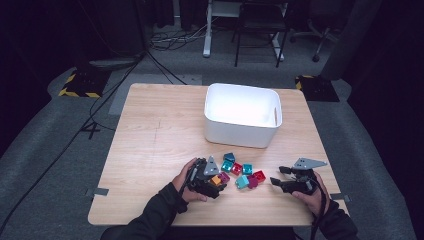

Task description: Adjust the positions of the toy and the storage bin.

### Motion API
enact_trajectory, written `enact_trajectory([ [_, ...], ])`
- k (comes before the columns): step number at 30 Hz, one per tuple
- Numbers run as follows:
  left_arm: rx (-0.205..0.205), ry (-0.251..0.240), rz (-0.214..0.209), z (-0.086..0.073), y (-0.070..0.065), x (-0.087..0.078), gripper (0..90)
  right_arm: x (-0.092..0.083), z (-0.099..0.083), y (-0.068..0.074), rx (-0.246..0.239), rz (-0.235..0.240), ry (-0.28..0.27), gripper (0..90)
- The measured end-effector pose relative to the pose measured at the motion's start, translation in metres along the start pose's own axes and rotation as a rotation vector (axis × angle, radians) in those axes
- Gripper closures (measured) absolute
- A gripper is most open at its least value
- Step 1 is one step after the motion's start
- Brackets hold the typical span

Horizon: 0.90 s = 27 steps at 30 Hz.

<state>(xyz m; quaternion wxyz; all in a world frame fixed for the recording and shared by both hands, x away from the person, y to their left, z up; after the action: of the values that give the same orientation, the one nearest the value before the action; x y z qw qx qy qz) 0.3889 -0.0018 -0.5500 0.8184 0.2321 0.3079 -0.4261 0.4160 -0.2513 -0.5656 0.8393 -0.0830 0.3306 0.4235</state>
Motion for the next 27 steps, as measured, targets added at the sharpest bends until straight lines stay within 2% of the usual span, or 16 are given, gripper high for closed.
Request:
enact_trajectory([
  [5, -0.001, 0.020, 0.026, -0.012, 0.009, -0.010, 26.6, 0.000, 0.000, 0.000, 0.008, 0.000, -0.004, 34.0],
  [6, -0.003, 0.040, 0.017, -0.018, 0.011, -0.011, 28.0, 0.000, 0.000, 0.000, 0.008, -0.001, -0.003, 34.0],
  [9, 0.000, 0.055, -0.001, -0.023, 0.011, -0.011, 30.3, 0.000, 0.000, 0.000, 0.006, -0.002, -0.003, 34.0],
  [11, -0.024, 0.052, -0.024, -0.026, 0.006, -0.010, 32.0, 0.000, 0.000, 0.000, 0.007, -0.002, -0.003, 34.0],
  [12, 0.012, 0.079, -0.028, -0.029, 0.008, -0.012, 34.7, 0.000, 0.000, 0.000, 0.007, -0.002, -0.003, 34.0],
  [14, 0.028, 0.095, -0.032, -0.031, 0.008, -0.011, 38.6, 0.000, 0.000, 0.000, 0.006, -0.002, -0.003, 34.0],
  [15, 0.028, 0.095, -0.032, -0.031, 0.008, -0.011, 43.1, 0.000, 0.000, 0.000, 0.006, -0.002, -0.003, 34.0],
  [16, 0.027, 0.101, -0.038, -0.032, 0.006, -0.011, 43.1, 0.000, 0.000, 0.000, 0.006, -0.002, -0.004, 34.0],
  [17, 0.037, 0.103, -0.050, -0.031, 0.004, -0.010, 53.3, 0.000, 0.000, 0.000, 0.010, 0.000, -0.004, 34.0],
  [18, 0.053, 0.116, -0.058, -0.032, 0.002, -0.009, 53.3, 0.000, 0.000, 0.000, 0.010, 0.000, -0.004, 34.0],
  [19, 0.069, 0.110, -0.060, -0.029, 0.000, -0.008, 58.0, 0.000, 0.000, 0.000, 0.010, -0.001, -0.004, 34.0],
  [25, 0.063, 0.105, -0.061, -0.019, -0.003, 0.002, 58.8, 0.000, 0.000, 0.000, 0.002, 0.000, -0.002, 33.9],
  [26, 0.058, 0.101, -0.073, -0.017, -0.005, 0.005, 58.9, 0.000, 0.000, 0.000, 0.002, 0.000, -0.002, 33.9],
  [27, 0.054, 0.096, -0.062, -0.014, -0.005, 0.008, 58.9, 0.000, 0.000, 0.000, 0.002, 0.000, -0.002, 33.9],
])
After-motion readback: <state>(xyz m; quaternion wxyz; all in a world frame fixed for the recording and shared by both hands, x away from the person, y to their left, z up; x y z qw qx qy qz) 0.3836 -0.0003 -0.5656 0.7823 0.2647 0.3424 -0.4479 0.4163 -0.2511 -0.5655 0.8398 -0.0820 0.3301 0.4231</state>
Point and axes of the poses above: each handheld gripper's, and its own axes: x roughly forward along the jaws, z roughly out of its top, y roughly to its left, the point moved 10 cm from there along x, roughly forward along the jaws, and after that the axes turned 5 degrees about z, right-handed, at the moved point
